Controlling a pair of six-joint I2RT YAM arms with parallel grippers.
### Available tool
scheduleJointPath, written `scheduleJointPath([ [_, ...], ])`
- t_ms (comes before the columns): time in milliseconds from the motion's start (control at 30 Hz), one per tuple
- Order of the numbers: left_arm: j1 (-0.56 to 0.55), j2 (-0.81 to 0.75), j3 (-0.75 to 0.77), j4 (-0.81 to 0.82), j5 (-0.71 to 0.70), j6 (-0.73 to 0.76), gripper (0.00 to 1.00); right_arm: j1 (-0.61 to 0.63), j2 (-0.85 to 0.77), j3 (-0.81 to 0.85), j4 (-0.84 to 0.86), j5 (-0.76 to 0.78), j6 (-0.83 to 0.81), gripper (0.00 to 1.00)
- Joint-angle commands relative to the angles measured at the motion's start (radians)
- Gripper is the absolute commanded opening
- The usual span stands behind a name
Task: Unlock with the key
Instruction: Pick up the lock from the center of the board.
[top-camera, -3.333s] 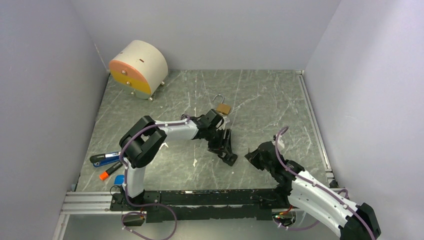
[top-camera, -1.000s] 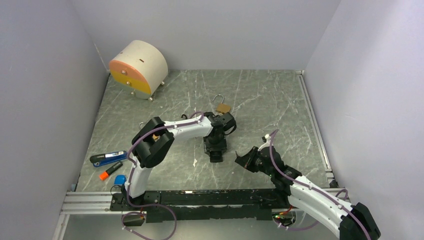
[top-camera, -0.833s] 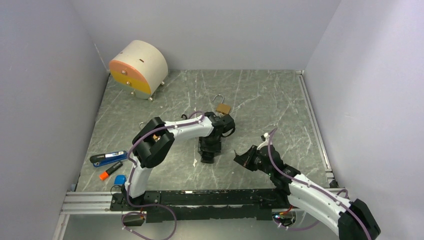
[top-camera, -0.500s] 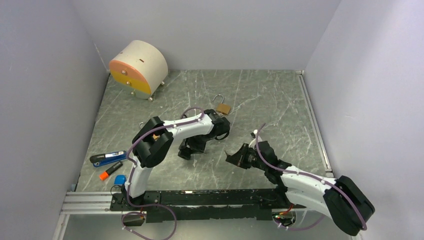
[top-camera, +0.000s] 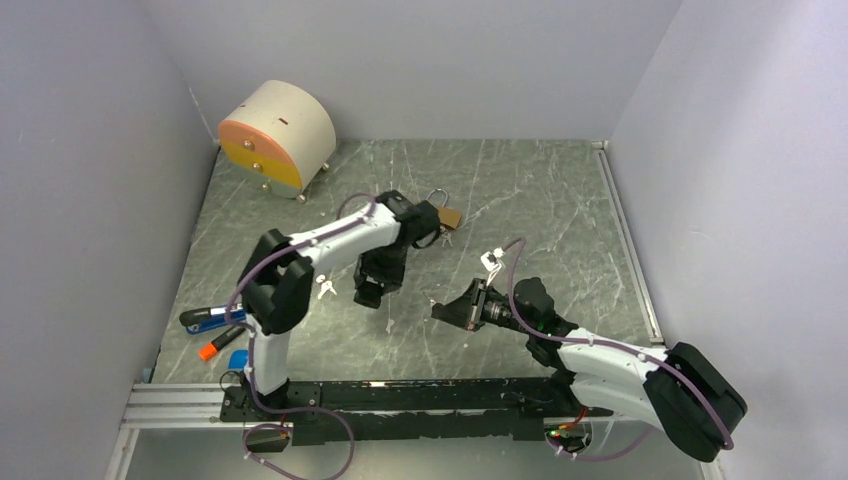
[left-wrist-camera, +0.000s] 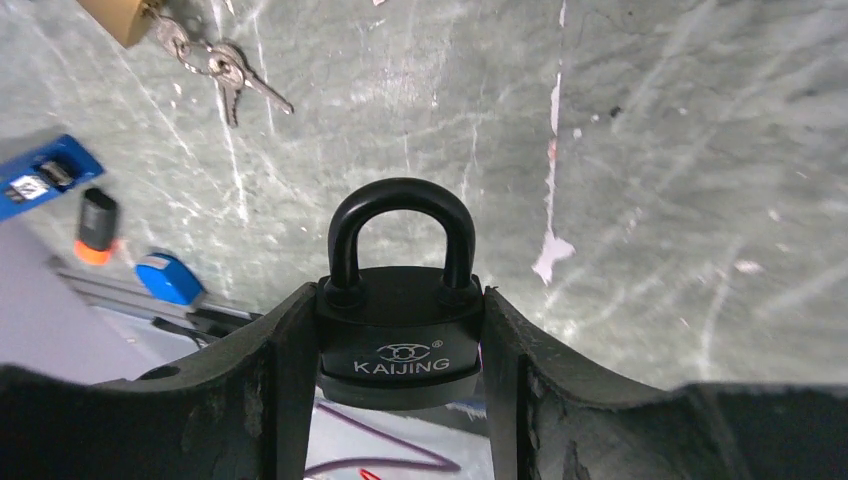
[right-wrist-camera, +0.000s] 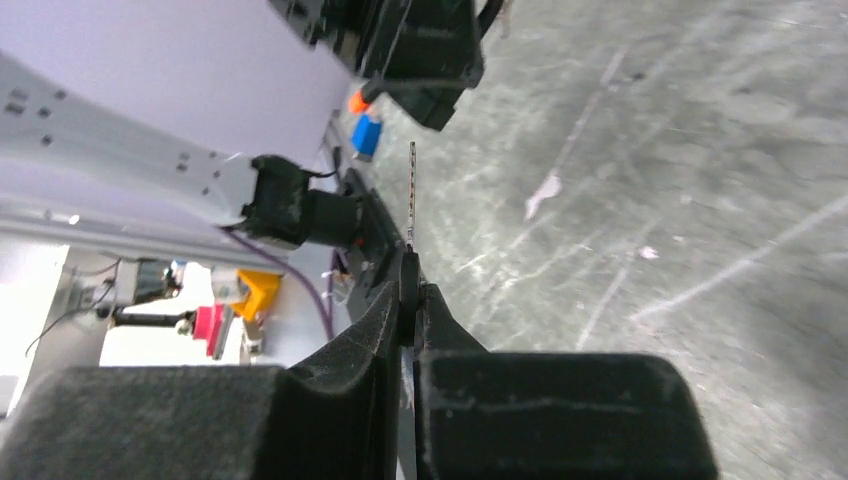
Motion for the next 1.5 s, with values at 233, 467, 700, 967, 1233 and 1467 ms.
scheduleJointPath([
  [233, 0.157, -0.211, -0.011, -0.035, 0.441, 0.076, 0.15, 0.142, 0.027, 0.064, 0.272, -0.12, 0.034, 0.0],
  [467, 0.176, -0.258, -0.028, -0.058, 0.46, 0.082, 0.16, 0.181, 0.134, 0.115, 0.341, -0.188, 0.029, 0.0],
  [700, 0.195, -0.29, -0.068, -0.035, 0.484, 0.08, 0.16, 0.194, 0.213, 0.151, 0.4, -0.242, 0.034, 0.0],
  [967, 0.205, -0.306, -0.084, -0.022, 0.494, 0.079, 0.16, 0.211, 0.198, 0.182, 0.296, -0.23, -0.018, 0.0],
  [1233, 0.208, -0.328, -0.095, -0.005, 0.491, 0.073, 0.16, 0.229, 0.18, 0.205, 0.214, -0.21, -0.066, 0.0],
  [1467, 0.215, -0.3, -0.04, -0.007, 0.508, 0.092, 0.16, 0.236, 0.191, 0.255, 0.113, -0.196, -0.12, 0.0],
])
